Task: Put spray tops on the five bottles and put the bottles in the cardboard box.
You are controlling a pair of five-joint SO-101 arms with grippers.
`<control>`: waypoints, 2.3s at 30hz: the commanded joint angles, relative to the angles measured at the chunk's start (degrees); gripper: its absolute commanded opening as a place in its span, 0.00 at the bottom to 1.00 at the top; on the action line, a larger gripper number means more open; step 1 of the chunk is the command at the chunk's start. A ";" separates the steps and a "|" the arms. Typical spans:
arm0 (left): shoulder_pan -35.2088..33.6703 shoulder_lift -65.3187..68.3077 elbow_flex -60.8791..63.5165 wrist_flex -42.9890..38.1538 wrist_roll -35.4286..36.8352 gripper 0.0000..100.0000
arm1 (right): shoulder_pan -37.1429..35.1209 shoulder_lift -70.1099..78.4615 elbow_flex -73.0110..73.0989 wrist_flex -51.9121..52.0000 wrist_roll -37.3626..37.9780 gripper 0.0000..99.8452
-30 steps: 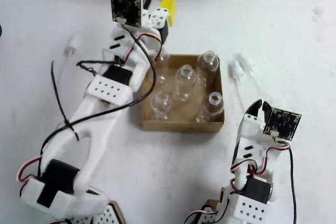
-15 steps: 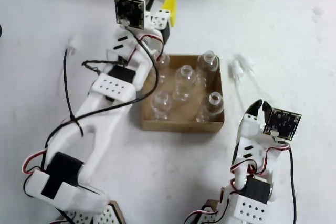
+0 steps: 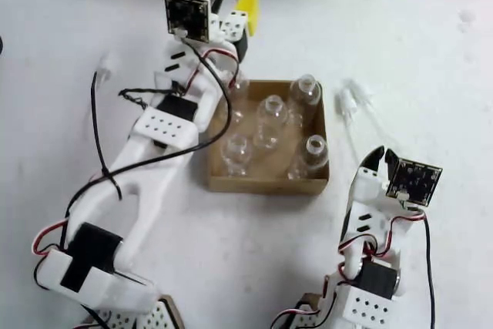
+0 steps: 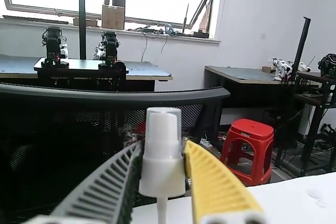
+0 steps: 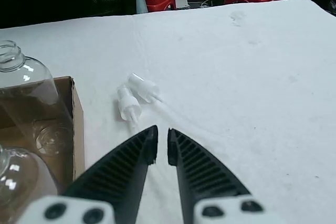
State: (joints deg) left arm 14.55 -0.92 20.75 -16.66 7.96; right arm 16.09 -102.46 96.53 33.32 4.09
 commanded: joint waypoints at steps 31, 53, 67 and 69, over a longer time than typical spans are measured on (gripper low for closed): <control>-0.48 0.04 9.76 -16.88 -0.88 0.02 | -0.57 -0.13 0.35 -1.54 0.09 0.02; 1.19 0.04 23.91 -31.03 -6.33 0.03 | -0.66 -0.13 0.35 -1.54 0.09 0.02; 0.22 -16.57 24.88 -6.33 -0.18 0.13 | -0.66 -0.13 0.35 -1.54 0.09 0.02; 0.40 -18.42 24.88 -2.99 -0.18 0.13 | -0.66 -0.13 0.35 -1.54 0.09 0.02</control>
State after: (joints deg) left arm 14.90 -12.97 46.42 -25.89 6.81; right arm 16.09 -102.46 96.53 33.32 4.09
